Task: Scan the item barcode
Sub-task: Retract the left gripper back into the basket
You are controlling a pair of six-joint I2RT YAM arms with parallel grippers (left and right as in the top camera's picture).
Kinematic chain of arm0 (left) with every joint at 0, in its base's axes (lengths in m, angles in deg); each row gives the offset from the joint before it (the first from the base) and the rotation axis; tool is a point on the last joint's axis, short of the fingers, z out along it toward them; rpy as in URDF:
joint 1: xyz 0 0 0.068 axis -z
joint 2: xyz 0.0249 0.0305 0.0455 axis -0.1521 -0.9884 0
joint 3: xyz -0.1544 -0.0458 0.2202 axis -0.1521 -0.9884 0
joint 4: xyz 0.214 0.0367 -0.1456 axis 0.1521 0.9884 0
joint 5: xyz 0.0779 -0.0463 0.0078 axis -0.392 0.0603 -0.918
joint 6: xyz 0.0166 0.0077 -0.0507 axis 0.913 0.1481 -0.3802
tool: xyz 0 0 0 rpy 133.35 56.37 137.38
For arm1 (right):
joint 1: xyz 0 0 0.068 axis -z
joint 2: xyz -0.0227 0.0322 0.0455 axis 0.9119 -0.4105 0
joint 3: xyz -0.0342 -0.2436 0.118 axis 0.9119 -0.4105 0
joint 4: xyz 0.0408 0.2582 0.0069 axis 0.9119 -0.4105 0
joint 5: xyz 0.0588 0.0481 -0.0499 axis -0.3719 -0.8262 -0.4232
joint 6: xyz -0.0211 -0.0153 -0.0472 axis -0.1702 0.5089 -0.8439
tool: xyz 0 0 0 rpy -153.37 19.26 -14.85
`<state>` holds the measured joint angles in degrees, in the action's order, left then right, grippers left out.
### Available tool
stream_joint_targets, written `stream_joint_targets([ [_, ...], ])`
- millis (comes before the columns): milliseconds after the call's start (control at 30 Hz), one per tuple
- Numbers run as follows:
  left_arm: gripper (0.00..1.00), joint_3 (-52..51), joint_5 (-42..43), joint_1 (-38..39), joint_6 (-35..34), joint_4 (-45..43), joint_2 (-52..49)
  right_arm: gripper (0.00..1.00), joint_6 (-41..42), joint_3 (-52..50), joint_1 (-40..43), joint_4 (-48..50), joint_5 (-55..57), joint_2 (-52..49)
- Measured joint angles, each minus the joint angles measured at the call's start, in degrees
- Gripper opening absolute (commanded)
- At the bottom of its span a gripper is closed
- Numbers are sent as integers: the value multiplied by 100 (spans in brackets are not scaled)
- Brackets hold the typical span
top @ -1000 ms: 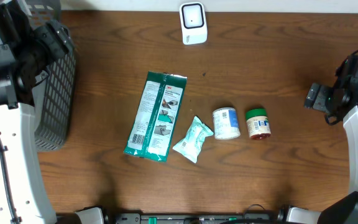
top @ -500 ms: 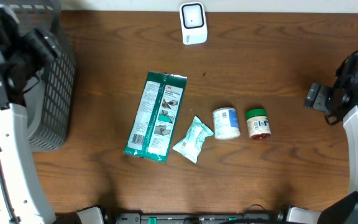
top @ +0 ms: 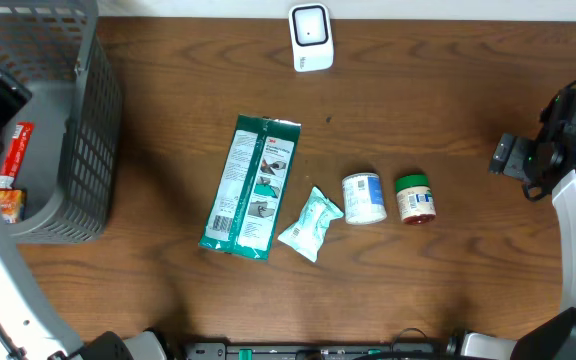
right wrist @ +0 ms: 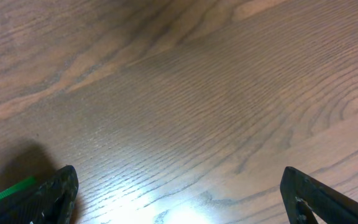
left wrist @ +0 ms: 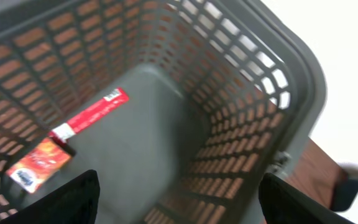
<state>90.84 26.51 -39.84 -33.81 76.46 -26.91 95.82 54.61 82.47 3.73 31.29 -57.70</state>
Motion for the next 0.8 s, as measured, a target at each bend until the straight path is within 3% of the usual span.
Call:
stream_joint_targets([
  [800, 80, 2, 0, -1204, 0, -138, -2013, 99, 0, 0, 0, 0, 0, 0],
])
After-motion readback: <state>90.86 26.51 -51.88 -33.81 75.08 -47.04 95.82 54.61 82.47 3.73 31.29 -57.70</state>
